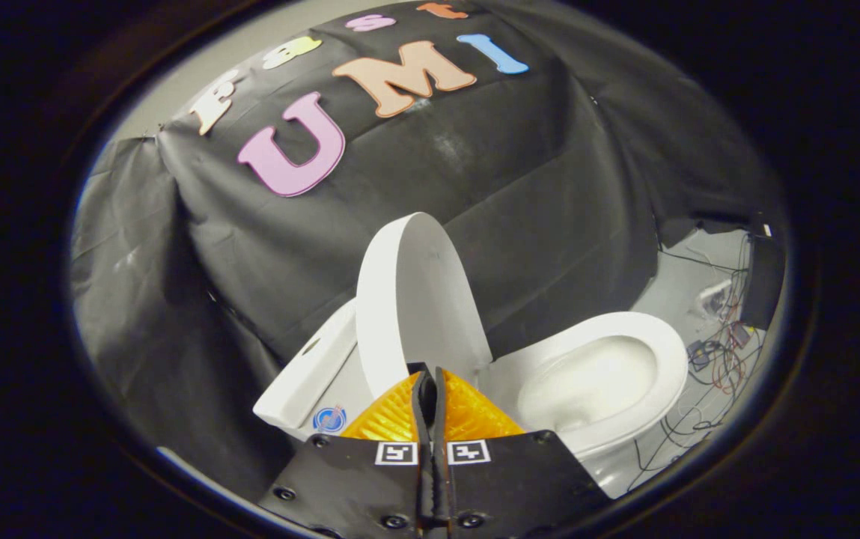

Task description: Open the toilet lid.

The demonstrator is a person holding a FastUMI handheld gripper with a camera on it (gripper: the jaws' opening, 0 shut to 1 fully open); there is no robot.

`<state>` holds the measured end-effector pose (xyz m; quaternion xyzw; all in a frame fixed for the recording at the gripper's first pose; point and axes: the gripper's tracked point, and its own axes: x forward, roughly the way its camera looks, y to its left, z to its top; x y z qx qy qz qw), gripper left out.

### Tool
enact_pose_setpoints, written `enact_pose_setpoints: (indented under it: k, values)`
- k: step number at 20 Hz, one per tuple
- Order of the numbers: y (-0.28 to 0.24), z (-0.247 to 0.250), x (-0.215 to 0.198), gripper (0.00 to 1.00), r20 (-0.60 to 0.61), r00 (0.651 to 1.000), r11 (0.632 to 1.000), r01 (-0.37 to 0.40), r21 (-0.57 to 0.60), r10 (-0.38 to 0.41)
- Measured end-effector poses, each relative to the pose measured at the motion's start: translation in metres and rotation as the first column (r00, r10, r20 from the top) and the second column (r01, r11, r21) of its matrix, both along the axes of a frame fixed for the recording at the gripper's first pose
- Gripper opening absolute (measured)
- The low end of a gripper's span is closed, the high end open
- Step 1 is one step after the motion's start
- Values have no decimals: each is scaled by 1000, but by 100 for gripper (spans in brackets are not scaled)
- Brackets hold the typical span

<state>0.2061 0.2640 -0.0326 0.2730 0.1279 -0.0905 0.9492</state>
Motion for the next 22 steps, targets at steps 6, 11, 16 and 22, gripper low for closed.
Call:
enact_pose_setpoints:
  k: [6,11,16,22]
  values:
    - [29,8,17,1,-47,998,990,-48,-134,42]
    - [50,14,29,1,-63,996,980,-73,-183,62]
    - [77,14,40,1,-61,997,978,-68,-199,56]
    - [103,12,53,1,-109,992,939,-97,-329,65]
